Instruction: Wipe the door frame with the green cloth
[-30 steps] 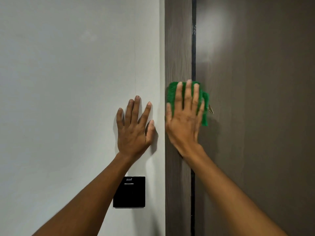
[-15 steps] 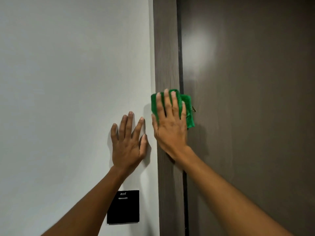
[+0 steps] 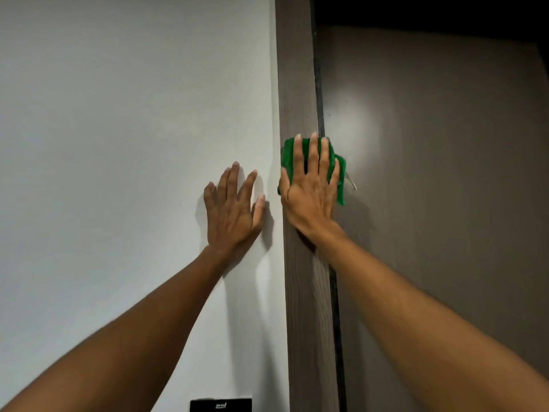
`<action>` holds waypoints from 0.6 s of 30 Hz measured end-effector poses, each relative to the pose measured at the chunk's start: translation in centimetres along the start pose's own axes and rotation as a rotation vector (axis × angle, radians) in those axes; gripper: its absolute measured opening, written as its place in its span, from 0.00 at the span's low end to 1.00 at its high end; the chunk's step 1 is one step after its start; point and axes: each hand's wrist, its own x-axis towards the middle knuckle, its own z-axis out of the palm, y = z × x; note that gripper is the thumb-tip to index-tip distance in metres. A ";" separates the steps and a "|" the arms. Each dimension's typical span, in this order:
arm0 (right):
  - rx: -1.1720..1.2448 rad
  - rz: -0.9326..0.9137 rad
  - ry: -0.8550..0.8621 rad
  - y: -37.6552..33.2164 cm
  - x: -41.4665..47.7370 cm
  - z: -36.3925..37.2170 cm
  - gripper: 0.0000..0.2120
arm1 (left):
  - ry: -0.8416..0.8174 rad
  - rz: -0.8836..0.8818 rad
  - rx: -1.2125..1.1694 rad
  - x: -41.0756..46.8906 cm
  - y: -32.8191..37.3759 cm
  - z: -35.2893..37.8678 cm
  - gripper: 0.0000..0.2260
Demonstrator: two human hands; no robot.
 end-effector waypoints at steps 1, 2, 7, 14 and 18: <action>0.007 0.012 0.013 -0.1 1.2 0.0 0.32 | 0.007 -0.006 -0.008 0.1 0.0 0.2 0.27; 0.012 0.021 0.026 -0.3 2.4 -0.2 0.32 | 0.015 -0.001 -0.008 0.0 0.0 0.4 0.27; 0.040 0.102 0.055 -1.3 7.8 -0.6 0.33 | 0.063 0.021 -0.016 -0.2 -0.5 1.0 0.26; -0.036 -0.130 -0.025 0.3 7.1 -1.5 0.29 | 0.064 0.029 0.023 -0.6 0.2 1.0 0.26; -0.005 -0.136 -0.049 0.4 3.5 -1.5 0.29 | 0.061 -0.023 0.041 -1.7 0.4 0.5 0.27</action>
